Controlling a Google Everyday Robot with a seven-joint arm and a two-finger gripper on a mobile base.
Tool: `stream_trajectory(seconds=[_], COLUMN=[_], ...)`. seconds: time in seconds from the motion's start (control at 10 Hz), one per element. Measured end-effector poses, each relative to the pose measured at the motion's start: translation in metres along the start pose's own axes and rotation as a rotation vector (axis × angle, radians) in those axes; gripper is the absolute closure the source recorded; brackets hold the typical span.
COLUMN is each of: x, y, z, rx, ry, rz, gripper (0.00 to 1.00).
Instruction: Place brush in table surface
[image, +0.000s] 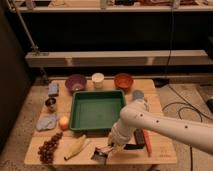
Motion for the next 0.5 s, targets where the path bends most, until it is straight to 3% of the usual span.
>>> stream_trajectory(seconds=[0.5], x=[0.017], y=[-0.028], z=[-0.062], rx=[0.062], ry=[0.034], rz=[0.047], gripper=[0.66])
